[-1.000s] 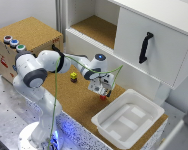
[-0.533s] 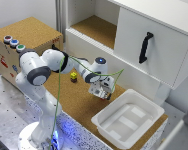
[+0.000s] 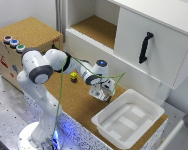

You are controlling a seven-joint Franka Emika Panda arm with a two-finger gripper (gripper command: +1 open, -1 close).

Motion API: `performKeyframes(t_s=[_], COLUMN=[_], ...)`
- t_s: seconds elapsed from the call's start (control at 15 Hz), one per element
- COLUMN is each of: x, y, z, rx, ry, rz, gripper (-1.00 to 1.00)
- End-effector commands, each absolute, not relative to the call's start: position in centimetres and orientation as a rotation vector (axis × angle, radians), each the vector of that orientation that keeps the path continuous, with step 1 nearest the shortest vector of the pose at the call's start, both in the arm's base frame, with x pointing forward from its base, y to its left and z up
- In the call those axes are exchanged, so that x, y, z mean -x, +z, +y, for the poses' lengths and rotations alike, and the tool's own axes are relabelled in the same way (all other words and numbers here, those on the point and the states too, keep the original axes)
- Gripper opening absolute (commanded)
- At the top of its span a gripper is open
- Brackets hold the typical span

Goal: Grasp the pink block and turn it right

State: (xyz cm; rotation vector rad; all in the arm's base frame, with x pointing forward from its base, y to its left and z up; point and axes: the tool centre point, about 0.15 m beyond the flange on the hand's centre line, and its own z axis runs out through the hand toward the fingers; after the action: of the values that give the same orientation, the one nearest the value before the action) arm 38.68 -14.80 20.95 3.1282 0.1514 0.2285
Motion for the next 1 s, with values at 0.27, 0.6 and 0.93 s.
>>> performKeyframes(t_s=[0.27, 0.6, 0.93], x=[-40.3, -40.1, -38.7], y=[20.0, 23.2, 23.9], z=[-15.3, -14.5, -13.8], rx=[-3.131, -3.104, -3.041], ry=[0.279, 0.351, 0.278], rz=[-0.038, -0.035, -0.153], gripper=[-1.0, -1.0, -1.0])
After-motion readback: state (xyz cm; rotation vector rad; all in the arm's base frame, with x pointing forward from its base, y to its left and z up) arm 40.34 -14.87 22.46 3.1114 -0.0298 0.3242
